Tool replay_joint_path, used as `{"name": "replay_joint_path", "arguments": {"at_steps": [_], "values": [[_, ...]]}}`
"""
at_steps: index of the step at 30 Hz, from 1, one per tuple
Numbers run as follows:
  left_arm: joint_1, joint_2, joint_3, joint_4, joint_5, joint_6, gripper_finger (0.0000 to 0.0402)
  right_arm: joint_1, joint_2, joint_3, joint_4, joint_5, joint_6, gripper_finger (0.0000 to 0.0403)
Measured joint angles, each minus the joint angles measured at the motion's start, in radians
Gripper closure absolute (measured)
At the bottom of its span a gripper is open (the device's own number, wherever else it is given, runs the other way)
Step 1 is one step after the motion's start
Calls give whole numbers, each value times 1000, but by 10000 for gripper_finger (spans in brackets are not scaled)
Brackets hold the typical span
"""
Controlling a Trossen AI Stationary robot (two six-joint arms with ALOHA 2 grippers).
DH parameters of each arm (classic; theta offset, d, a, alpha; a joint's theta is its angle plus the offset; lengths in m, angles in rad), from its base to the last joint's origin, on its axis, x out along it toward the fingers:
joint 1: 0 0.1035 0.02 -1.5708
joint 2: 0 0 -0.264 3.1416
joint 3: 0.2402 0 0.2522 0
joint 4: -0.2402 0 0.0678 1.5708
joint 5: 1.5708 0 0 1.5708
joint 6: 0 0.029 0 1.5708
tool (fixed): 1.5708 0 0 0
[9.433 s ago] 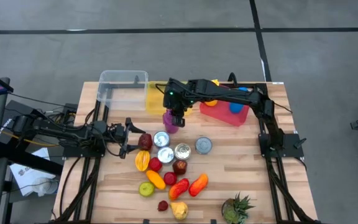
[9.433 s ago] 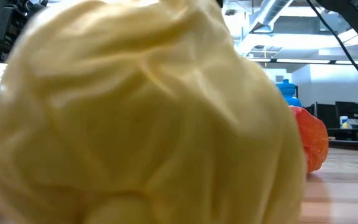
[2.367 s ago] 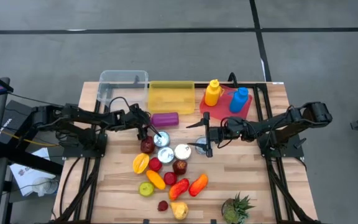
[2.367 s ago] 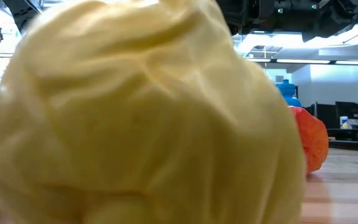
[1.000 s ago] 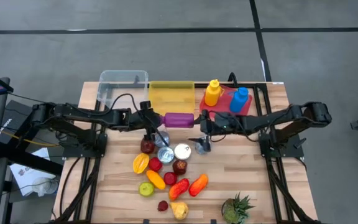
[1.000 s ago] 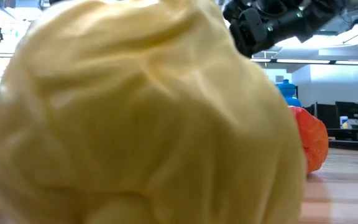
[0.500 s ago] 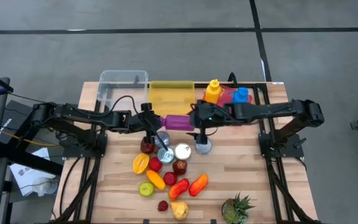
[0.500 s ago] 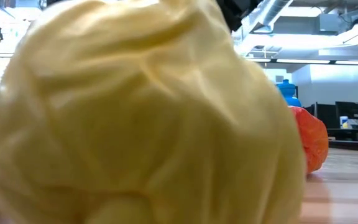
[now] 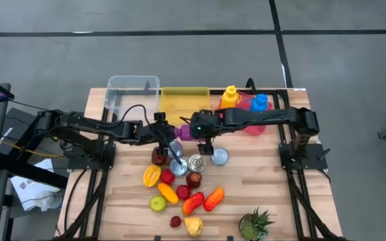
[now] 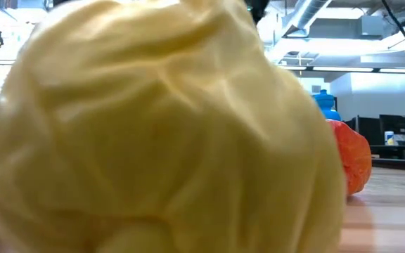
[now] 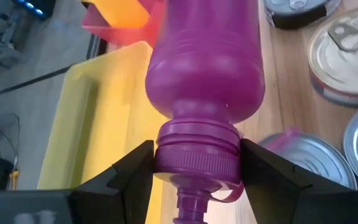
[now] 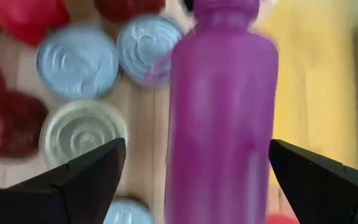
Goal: Pick & Place Food Item
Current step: Put the purple water bottle into the pink bin
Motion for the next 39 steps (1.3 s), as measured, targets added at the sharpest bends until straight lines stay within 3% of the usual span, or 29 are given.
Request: {"name": "replay_joint_path", "arguments": {"at_steps": [10, 16, 25, 29, 33, 36, 39], "values": [[-41, 2, 0, 83, -42, 44, 203, -22, 24, 13, -31, -12, 18, 17], [-54, 2, 0, 120, -41, 51, 223, -21, 24, 13, -26, -12, 33, 17], [-57, 1, 0, 99, -71, 54, 343, -20, 24, 13, -3, 23, 80, 17], [-57, -7, 0, 21, -66, 28, 372, -7, 24, 13, -34, 41, 128, 21], [-27, -7, 0, -102, -66, -77, 357, 32, 24, 13, -29, 41, 130, 30], [17, -7, -24, -153, -65, -115, 316, 65, 24, 13, 10, 41, 111, 39], [65, -7, -66, -162, 0, -121, 260, 94, 23, 13, 48, 41, 92, 50]]}}
